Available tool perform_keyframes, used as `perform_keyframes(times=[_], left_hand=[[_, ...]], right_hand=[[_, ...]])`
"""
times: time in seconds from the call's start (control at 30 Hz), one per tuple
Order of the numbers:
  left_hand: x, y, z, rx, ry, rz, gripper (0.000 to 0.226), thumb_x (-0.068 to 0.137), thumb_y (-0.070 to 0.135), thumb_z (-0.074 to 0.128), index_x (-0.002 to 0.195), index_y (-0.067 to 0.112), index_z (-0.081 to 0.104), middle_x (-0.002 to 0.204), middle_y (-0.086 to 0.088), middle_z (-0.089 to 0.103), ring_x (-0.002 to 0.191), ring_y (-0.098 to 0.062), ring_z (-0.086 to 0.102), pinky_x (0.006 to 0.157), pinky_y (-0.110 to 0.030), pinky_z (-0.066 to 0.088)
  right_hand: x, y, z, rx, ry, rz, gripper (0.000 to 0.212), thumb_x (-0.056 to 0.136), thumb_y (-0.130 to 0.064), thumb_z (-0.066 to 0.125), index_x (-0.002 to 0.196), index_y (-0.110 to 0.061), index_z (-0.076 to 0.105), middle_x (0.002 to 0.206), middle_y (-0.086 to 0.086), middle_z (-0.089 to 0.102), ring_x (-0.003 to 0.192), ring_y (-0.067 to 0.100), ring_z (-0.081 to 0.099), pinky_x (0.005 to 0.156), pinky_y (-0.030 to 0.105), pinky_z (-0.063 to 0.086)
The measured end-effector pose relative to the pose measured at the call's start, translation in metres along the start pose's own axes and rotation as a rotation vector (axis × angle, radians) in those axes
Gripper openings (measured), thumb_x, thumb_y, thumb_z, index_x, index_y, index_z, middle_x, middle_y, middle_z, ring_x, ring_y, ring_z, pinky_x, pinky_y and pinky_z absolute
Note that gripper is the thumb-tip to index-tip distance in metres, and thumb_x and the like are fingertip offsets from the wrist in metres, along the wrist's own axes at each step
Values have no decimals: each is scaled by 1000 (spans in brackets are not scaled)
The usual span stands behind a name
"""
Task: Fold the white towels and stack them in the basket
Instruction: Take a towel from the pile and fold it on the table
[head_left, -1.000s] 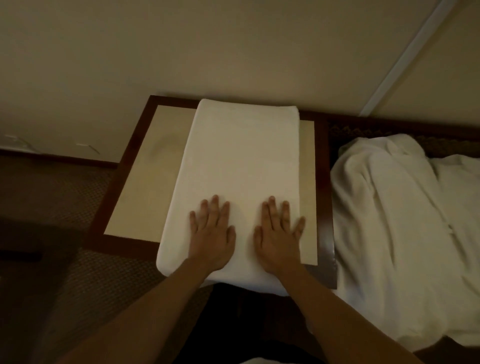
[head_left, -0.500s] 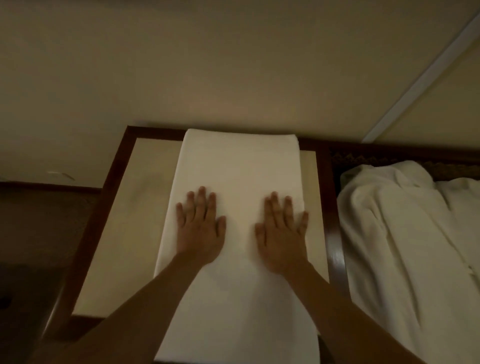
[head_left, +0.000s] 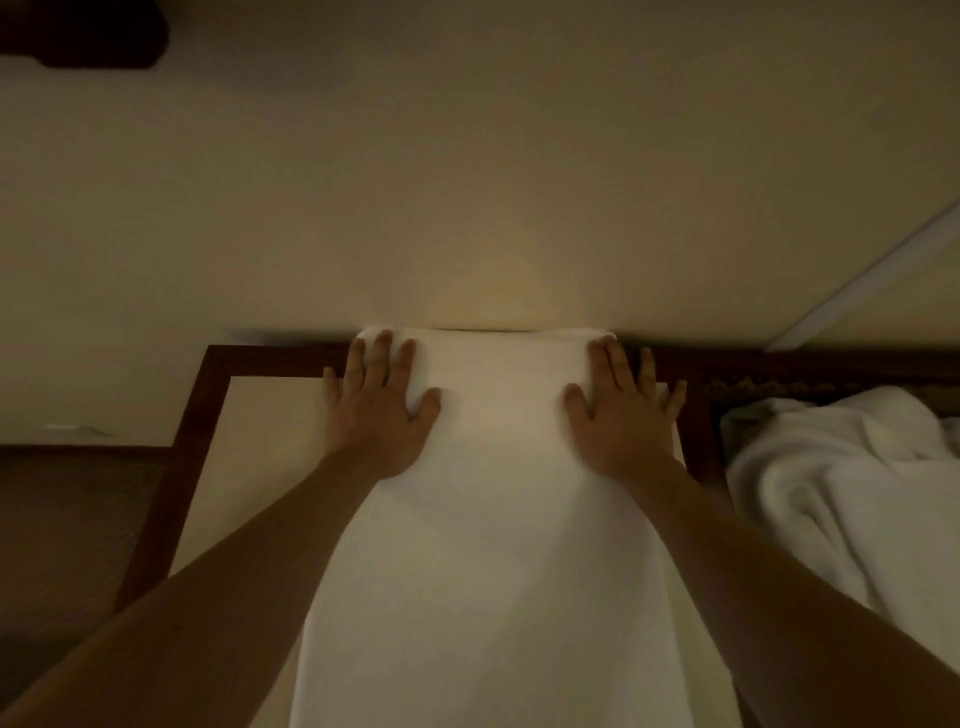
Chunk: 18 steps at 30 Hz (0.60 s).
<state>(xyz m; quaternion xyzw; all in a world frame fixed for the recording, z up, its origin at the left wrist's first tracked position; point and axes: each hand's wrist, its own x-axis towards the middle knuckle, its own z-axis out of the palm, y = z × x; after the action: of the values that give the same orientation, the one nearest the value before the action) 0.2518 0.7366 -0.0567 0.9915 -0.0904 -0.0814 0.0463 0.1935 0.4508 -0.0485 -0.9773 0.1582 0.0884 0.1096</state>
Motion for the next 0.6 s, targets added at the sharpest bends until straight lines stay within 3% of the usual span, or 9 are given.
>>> perform_keyframes(times=[0.13, 0.27, 0.37, 0.43, 0.5, 0.53, 0.6], left_hand=[[32, 3, -5, 31, 56, 0, 73, 91, 73, 20, 147, 30, 37, 156, -2, 37, 146, -30, 26, 118, -61, 17], [62, 3, -22, 32, 24, -18, 65, 93, 71, 25, 121, 26, 64, 129, -9, 64, 122, -34, 55, 105, -47, 41], [74, 4, -27, -20, 28, -45, 60, 96, 64, 31, 113, 23, 72, 121, -14, 69, 113, -37, 63, 95, -40, 48], [74, 3, -29, -141, 98, -79, 49, 98, 54, 40, 111, 20, 74, 117, -18, 70, 109, -38, 64, 90, -39, 49], [62, -3, -31, -407, 271, -145, 36, 96, 39, 49, 104, 15, 75, 105, -18, 73, 101, -36, 67, 83, -37, 49], [54, -8, -32, -545, 346, -184, 32, 94, 34, 51, 104, 14, 74, 102, -15, 74, 99, -33, 67, 82, -33, 48], [24, -20, -27, -715, 347, -223, 31, 94, 26, 53, 117, 15, 71, 116, -10, 71, 110, -24, 63, 90, -21, 43]], right_hand=[[31, -8, -5, -28, 41, 26, 61, 95, -60, 26, 147, -30, 36, 157, -2, 33, 148, 35, 20, 113, 73, 7], [57, -12, -15, -4, 60, 115, 49, 95, -55, 30, 117, -27, 63, 133, 7, 60, 132, 38, 44, 112, 74, 6], [65, -13, -13, 118, 173, 233, 47, 97, -46, 33, 105, -20, 71, 116, 14, 68, 123, 39, 53, 115, 68, 5], [66, -7, -11, 263, 364, 293, 49, 96, -39, 32, 100, -8, 69, 110, 20, 67, 113, 40, 57, 112, 54, 24], [57, 5, -11, 483, 519, 274, 57, 90, -41, 27, 97, 0, 64, 106, 24, 64, 104, 41, 58, 95, 44, 38], [51, 10, -10, 571, 516, 219, 58, 88, -43, 28, 100, 1, 64, 108, 24, 64, 105, 40, 58, 92, 42, 39], [25, 21, -3, 597, 386, 93, 58, 89, -43, 37, 124, -4, 63, 129, 18, 62, 121, 34, 55, 103, 37, 38]])
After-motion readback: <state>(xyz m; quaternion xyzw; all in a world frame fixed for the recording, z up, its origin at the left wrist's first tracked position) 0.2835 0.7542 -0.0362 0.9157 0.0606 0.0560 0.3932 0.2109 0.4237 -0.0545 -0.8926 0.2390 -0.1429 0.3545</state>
